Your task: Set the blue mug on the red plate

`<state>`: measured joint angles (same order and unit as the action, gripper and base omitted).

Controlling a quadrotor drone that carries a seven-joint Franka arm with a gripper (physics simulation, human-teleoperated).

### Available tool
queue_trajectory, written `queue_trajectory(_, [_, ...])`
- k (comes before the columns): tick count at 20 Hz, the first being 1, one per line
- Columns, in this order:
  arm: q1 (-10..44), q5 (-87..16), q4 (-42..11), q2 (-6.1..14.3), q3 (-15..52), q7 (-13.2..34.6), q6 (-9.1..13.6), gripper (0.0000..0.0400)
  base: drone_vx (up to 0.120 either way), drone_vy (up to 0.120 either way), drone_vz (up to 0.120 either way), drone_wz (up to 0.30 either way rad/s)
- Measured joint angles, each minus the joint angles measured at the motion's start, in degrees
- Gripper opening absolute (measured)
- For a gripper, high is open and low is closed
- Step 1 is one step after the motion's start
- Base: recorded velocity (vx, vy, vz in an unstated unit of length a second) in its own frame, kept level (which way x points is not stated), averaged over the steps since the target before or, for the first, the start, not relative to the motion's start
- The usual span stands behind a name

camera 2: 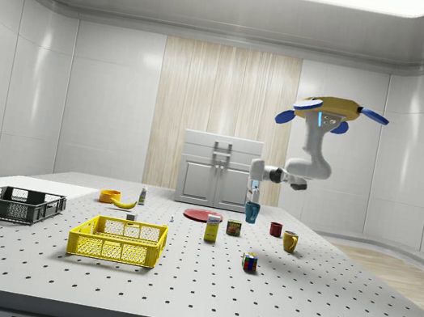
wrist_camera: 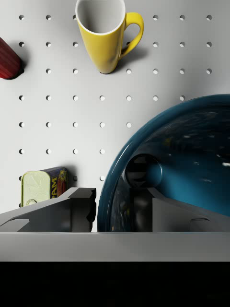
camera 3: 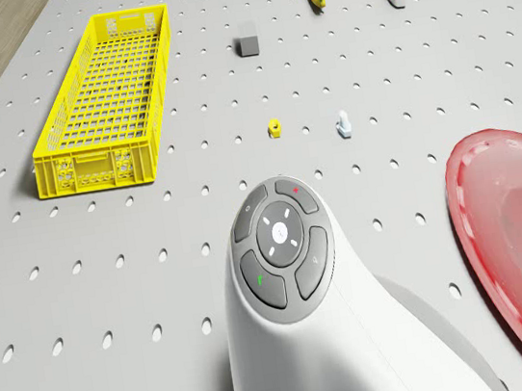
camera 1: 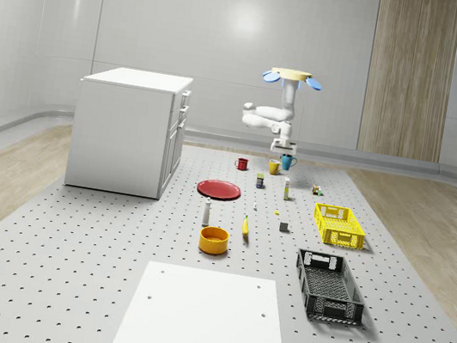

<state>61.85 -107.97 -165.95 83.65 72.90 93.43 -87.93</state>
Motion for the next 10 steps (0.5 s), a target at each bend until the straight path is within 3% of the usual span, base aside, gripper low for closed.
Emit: queue_trajectory(10, [0.2, 0.3, 0.0, 0.6, 0.1, 0.2, -0.6, 0.0100, 0.120, -0.120, 0.000, 0.000])
